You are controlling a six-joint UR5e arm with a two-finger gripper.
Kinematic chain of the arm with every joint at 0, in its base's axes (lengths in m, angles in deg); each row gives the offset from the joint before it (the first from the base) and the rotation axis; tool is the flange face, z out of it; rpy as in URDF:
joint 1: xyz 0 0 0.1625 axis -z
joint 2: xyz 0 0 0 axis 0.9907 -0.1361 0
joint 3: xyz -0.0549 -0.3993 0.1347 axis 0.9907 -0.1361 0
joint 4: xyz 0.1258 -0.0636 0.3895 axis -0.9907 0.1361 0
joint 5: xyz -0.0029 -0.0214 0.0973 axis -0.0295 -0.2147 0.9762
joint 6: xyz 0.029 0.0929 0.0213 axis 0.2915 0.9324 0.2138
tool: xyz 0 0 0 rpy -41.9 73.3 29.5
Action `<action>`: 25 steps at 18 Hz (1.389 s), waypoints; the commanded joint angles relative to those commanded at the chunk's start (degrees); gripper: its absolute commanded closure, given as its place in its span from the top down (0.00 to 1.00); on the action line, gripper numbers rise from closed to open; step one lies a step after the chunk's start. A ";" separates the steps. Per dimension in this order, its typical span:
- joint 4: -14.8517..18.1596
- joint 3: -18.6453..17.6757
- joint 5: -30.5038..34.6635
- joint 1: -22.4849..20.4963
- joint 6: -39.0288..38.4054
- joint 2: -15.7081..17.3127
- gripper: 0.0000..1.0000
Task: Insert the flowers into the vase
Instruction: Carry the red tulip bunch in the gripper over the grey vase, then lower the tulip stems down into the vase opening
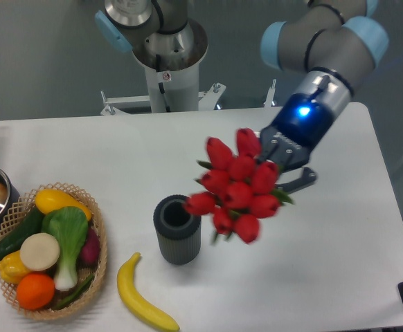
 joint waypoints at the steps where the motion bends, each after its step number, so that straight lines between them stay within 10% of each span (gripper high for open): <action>1: 0.09 -1.15 -2.20 0.00 1.75 0.09 0.22; 25: 0.09 -12.40 -11.81 2.90 4.06 2.02 0.22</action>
